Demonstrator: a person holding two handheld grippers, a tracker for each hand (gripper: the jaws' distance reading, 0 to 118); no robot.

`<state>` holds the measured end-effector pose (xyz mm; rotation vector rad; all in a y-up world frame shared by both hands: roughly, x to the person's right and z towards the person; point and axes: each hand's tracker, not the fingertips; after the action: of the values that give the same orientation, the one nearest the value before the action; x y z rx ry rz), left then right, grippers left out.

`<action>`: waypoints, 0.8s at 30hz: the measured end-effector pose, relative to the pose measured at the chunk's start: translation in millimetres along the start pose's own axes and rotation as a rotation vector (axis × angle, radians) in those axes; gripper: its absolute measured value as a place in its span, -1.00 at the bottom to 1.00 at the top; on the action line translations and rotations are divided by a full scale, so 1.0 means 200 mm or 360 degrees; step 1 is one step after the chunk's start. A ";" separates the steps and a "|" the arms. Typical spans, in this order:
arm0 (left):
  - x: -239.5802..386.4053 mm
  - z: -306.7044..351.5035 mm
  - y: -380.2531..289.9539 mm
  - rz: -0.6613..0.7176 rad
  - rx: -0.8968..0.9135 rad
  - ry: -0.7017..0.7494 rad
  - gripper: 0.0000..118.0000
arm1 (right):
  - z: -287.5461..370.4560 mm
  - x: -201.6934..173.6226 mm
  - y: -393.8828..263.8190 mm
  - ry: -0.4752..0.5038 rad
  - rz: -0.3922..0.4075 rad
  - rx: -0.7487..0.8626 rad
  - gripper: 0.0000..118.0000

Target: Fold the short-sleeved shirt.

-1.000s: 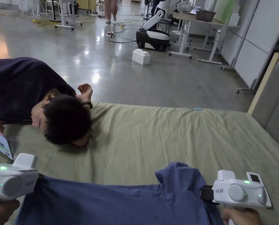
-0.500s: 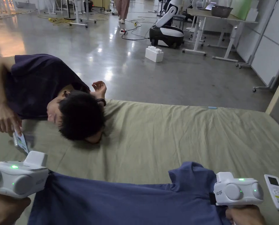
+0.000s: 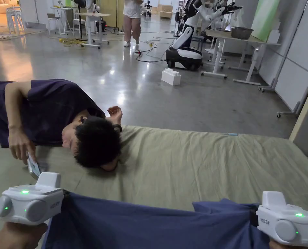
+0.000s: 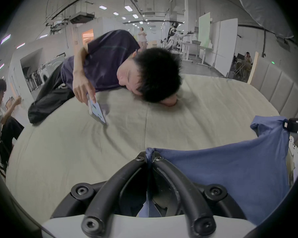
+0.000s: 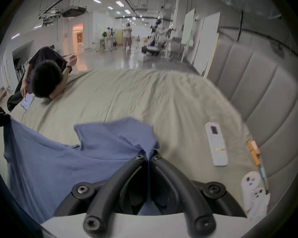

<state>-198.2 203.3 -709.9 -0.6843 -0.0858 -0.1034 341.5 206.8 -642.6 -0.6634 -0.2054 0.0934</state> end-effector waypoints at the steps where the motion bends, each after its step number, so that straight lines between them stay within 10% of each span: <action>1: 0.00 0.05 0.02 -0.0004 0.0024 0.0000 -0.93 | 0.07 0.01 0.02 0.0007 -0.0048 0.0047 -0.96; 24: -0.26 0.77 0.53 0.0068 0.0448 0.0062 -0.93 | 0.88 -0.07 0.60 -0.0088 -0.0044 0.0649 -0.96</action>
<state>-242.8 386.1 -664.3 -0.4028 -0.0471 -0.0617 287.3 404.2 -583.7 -0.2521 -0.2403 0.1228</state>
